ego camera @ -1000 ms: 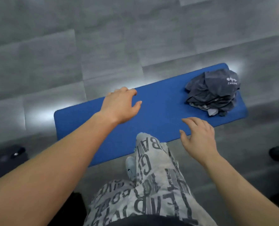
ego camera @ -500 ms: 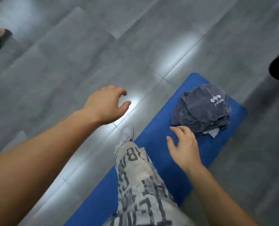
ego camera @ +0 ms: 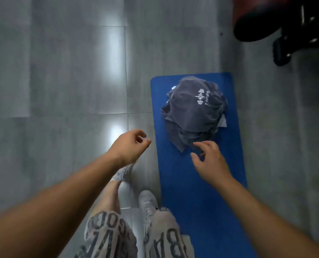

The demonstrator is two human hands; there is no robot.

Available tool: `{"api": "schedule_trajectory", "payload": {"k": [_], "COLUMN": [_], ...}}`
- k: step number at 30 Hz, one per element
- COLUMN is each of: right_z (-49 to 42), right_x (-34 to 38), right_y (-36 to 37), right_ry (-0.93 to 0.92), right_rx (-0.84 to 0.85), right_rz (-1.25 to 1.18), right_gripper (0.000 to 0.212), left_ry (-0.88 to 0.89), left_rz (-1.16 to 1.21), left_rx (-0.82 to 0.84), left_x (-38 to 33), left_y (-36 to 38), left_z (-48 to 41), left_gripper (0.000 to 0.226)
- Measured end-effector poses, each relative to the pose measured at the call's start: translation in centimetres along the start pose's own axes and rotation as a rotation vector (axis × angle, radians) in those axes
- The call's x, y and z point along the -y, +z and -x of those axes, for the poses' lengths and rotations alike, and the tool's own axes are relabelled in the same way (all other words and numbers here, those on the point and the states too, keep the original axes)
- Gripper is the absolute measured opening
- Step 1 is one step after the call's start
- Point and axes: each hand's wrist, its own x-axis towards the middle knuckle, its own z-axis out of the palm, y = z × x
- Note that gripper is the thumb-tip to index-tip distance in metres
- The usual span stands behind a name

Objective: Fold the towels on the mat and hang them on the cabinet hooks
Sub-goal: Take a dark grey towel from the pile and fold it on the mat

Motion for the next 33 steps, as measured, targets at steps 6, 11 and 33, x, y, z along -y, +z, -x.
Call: {"api": "schedule_trajectory", "payload": {"k": [6, 11, 33], "right_z": [-14.5, -25.2, -5.4], "right_x": [-4.9, -7.7, -4.3], "right_y": [5.0, 6.0, -0.6], "right_ry": [0.117, 0.195, 0.198], "right_rx": [-0.151, -0.257, -0.583], "right_rz": [-0.042, -0.063, -0.785], "right_gripper": [0.056, 0.099, 0.032], "left_ry": [0.130, 0.342, 0.303], "left_rz": [-0.131, -0.171, 0.574], "left_rx": [0.114, 0.107, 0.598], "left_x": [0.3, -3.2, -13.4], "left_y": [4.6, 7.9, 6.8], "left_z": [-18.3, -32.2, -16.3], "left_gripper": [0.053, 0.091, 0.027]}}
